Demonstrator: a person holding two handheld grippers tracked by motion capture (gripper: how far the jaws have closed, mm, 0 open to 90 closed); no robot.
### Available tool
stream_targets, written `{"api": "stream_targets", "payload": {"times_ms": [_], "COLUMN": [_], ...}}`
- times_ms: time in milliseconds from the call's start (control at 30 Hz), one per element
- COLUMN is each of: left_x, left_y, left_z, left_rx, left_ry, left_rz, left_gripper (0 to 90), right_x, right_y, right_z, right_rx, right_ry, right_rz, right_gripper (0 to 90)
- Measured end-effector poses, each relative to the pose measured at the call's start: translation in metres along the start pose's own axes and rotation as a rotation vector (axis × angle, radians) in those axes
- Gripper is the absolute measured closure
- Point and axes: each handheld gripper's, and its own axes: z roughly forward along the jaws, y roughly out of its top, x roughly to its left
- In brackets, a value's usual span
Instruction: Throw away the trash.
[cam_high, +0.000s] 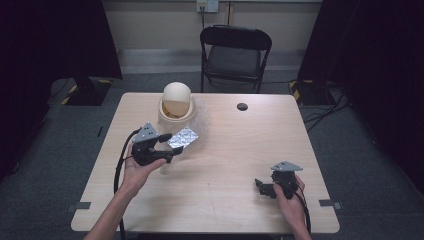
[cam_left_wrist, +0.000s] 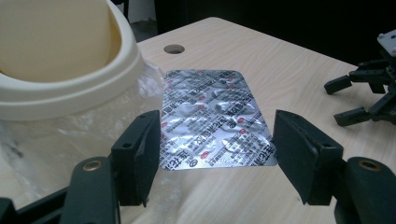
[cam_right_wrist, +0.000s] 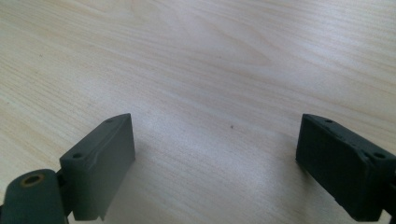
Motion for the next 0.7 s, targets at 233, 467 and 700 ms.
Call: {"api": "stream_targets", "payload": {"times_ms": [233,467,700], "left_x": [0.017,0.036,0.054], "left_y": [0.011,0.020,0.025], "left_z": [-0.002,0.001,0.004], "left_rx": [0.005,0.016,0.030], "left_ry": [0.028,0.065,0.098], "left_rz": [-0.006,-0.018,-0.037], "left_gripper": [33.8,33.8,33.8], "right_x": [0.000,0.000,0.000], "right_y": [0.000,0.000,0.000], "right_z": [0.000,0.000,0.000], "right_rx": [0.000,0.000,0.000], "right_ry": [0.000,0.000,0.000], "right_rz": [0.000,0.000,0.000], "right_gripper": [10.6,10.6,10.6]}}
